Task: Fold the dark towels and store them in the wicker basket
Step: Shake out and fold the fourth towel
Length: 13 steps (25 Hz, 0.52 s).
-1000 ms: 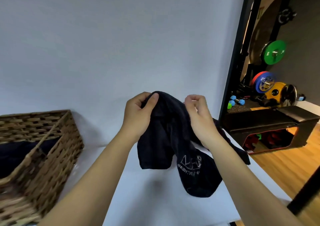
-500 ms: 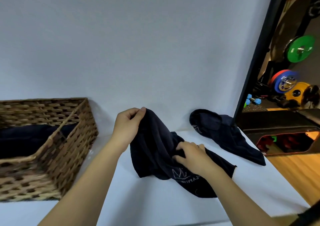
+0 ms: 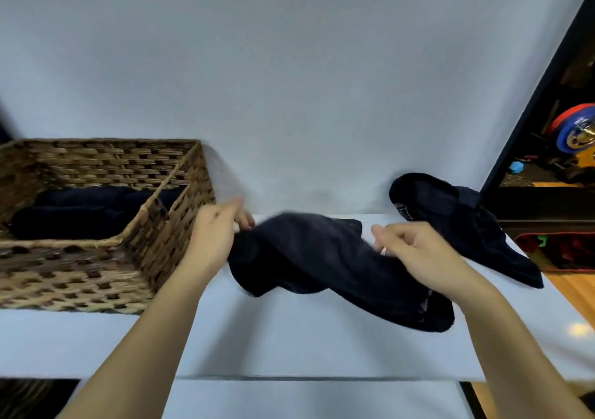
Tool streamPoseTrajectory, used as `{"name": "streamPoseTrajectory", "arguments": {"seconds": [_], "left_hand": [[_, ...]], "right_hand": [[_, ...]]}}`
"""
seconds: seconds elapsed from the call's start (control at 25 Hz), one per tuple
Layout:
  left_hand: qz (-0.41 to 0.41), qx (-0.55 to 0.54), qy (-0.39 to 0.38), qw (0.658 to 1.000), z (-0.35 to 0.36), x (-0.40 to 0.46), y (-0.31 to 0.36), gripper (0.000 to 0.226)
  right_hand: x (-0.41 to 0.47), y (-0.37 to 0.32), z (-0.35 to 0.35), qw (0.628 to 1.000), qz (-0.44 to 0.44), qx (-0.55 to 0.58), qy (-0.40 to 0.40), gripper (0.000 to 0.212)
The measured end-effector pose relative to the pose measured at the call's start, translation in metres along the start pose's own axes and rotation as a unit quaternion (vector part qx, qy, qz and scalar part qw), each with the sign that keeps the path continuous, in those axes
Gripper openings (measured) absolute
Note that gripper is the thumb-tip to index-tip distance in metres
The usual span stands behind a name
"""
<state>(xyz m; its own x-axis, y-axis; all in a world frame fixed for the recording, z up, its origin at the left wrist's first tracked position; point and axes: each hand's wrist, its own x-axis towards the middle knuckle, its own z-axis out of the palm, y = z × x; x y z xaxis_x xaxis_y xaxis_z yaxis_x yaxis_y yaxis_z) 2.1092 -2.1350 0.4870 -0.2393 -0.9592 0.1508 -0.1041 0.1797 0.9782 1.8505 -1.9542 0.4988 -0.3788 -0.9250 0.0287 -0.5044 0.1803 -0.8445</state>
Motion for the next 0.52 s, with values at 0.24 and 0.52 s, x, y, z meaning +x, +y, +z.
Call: {"name": "streamPoseTrajectory", "arguments": {"seconds": [0.24,0.52], "left_hand": [[-0.014,0.513,-0.200,0.835,-0.005,-0.033,-0.055,0.055],[0.005,0.373,-0.222,0.901,-0.031,-0.035,-0.040,0.010]], "right_hand": [[0.006,0.025,0.063,0.957,0.161,-0.239,-0.004,0.083],[0.002,0.001,0.080,0.961,0.170,-0.217,-0.023,0.038]]}}
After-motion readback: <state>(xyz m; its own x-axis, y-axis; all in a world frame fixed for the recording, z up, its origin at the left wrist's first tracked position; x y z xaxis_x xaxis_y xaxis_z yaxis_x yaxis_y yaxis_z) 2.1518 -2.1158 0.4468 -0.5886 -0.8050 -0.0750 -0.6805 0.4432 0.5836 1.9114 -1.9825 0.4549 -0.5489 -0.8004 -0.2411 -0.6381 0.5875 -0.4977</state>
